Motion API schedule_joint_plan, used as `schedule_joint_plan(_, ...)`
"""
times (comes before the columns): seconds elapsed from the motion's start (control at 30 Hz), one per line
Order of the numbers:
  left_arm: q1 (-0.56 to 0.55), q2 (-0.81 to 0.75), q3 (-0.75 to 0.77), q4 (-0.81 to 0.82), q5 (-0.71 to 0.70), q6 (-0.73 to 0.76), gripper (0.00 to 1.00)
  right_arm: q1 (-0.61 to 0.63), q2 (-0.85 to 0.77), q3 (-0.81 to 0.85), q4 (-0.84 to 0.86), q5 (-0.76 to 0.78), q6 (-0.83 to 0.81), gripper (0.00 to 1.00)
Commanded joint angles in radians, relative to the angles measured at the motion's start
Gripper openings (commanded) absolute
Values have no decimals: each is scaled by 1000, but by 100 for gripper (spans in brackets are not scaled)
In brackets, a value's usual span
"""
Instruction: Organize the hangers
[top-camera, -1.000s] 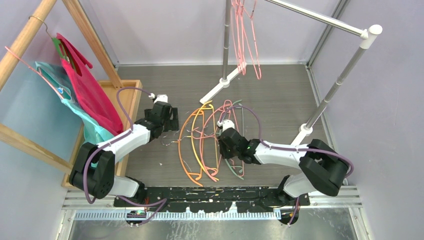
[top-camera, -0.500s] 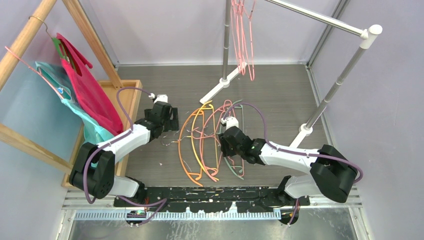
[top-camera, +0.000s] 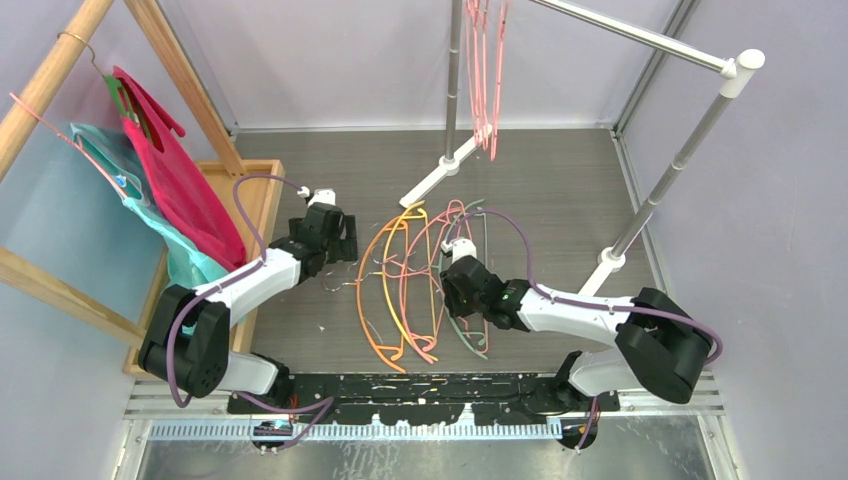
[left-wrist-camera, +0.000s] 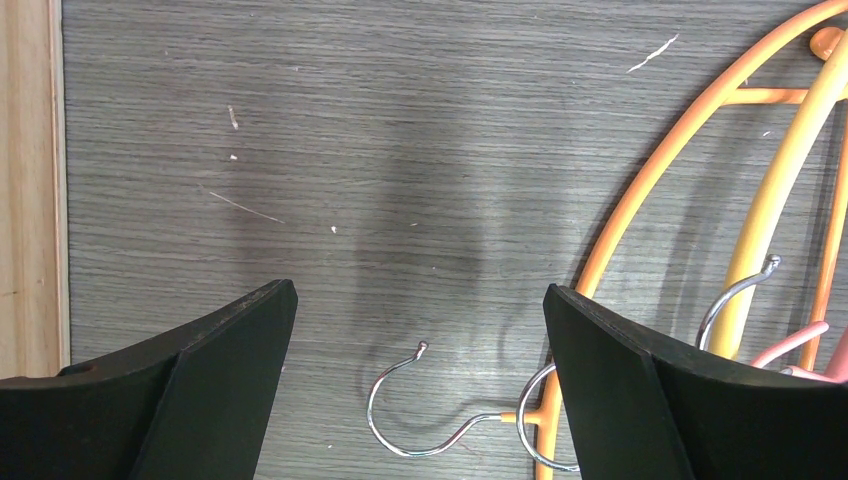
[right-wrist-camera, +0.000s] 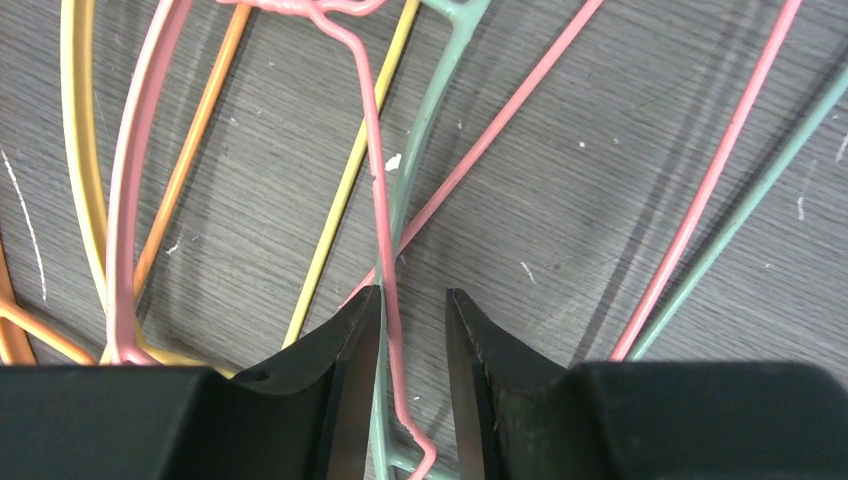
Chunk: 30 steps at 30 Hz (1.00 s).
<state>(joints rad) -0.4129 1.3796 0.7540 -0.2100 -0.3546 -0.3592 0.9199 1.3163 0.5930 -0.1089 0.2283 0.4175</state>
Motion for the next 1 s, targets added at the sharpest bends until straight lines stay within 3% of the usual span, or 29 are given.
schedule_joint_plan(0.0,0,-10,23,35,-21,-10,98,-1,12,-9,61,-42,7,36)
schedule_joint_plan(0.1,0,-12,24,32,-21,-9,98,-1,22,-16,71,-46,7,33)
schedule_joint_plan(0.27,0,-21,21,32,-27,-10,98,-1,15,-21,77,-56,7,2)
schedule_joint_plan(0.43,0,-30,17,32,-31,-11,98,-1,-88,-23,41,34,10,1)
schedule_joint_plan(0.67,0,-35,17,31,-29,-12,98,-11,-300,34,-149,180,-52,1)
schedule_joint_plan(0.77,0,-35,17,32,-27,-13,98,-20,-374,47,-168,138,-56,1)
schedule_joint_plan(0.87,0,-31,17,32,-26,-14,98,-24,-422,53,-118,-16,-54,1)
schedule_joint_plan(0.97,0,-28,18,34,-24,-15,98,-24,-373,75,-96,-95,-44,1)
